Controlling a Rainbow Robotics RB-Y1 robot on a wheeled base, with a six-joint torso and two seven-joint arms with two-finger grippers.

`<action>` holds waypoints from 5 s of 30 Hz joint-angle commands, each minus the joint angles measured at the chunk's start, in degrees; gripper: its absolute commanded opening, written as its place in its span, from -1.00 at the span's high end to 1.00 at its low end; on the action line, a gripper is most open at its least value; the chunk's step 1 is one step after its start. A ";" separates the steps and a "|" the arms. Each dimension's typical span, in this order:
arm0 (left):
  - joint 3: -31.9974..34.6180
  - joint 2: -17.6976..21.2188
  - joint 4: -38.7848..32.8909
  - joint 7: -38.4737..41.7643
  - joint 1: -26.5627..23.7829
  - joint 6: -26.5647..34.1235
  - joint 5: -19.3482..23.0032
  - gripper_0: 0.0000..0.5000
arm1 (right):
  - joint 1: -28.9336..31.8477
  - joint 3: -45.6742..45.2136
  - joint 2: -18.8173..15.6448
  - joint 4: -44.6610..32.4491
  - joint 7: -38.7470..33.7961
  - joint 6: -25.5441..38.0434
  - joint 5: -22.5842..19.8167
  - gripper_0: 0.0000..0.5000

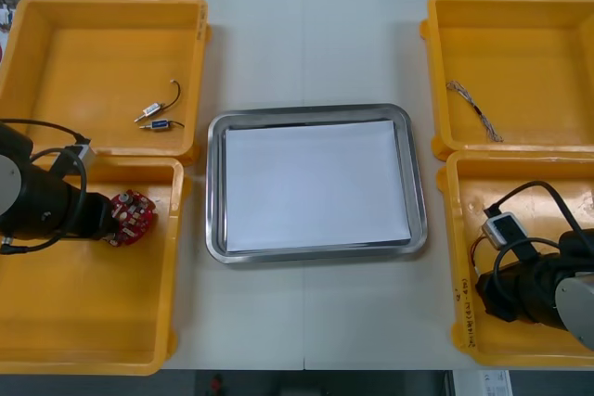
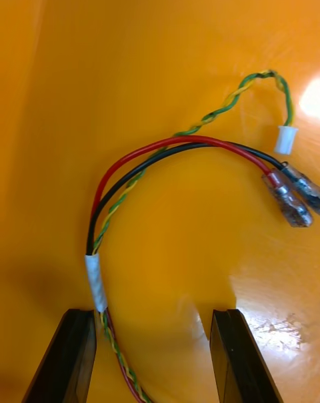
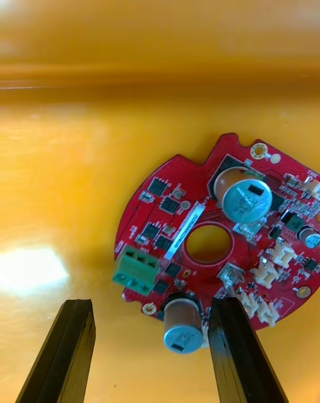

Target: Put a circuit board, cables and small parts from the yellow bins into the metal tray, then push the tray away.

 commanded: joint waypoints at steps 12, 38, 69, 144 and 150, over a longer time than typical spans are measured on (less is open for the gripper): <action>0.57 -0.62 -0.92 4.79 1.47 0.28 0.12 -1.00 | 2.43 1.19 0.67 -0.61 1.54 -1.28 0.00 0.52; -1.80 -0.62 -0.49 5.75 1.73 -1.30 -1.73 0.99 | -3.02 -10.24 0.67 -11.94 2.86 17.61 -1.41 1.00; 4.88 -0.26 -5.58 6.19 -2.40 11.71 1.00 1.00 | -17.61 -22.19 -16.91 -15.46 2.42 29.35 -28.21 1.00; -38.19 -14.24 7.78 11.38 -36.59 6.08 -4.45 0.99 | -21.03 -19.38 -19.72 -15.46 2.95 29.35 -30.23 1.00; -39.59 -13.71 7.78 11.38 -36.50 5.73 -4.89 1.00 | -21.03 -19.38 -19.72 -15.46 2.95 29.35 -30.15 1.00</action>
